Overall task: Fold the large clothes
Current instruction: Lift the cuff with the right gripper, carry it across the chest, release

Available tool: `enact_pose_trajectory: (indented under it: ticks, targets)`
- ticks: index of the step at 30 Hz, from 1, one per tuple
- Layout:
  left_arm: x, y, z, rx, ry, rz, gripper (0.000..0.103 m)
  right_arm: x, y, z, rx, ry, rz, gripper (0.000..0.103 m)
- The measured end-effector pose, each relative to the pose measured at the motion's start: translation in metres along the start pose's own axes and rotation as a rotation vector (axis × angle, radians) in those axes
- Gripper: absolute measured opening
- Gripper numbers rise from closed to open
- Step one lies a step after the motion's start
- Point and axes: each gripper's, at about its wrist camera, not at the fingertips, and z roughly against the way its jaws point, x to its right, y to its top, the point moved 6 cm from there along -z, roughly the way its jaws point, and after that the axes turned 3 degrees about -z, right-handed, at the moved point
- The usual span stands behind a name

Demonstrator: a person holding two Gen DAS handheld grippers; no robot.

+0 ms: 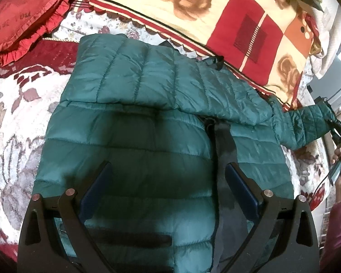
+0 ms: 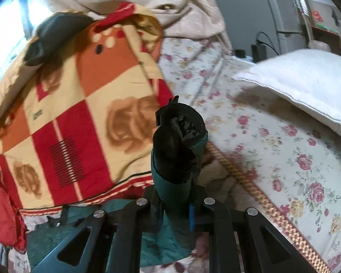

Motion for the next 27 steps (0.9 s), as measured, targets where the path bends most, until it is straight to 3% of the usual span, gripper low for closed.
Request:
enact_pose_trajectory:
  ticks: [16,27]
  targets:
    - [-0.024,-0.012,0.018,0.015,-0.011,0.053,0.1,-0.103,-0.029,0.019,-0.054,0.126,0.163,0.014]
    - [-0.036,-0.017,0.026,0.03,-0.017,0.072,0.1,-0.151,-0.052,0.022,-0.111,0.198,0.199,0.014]
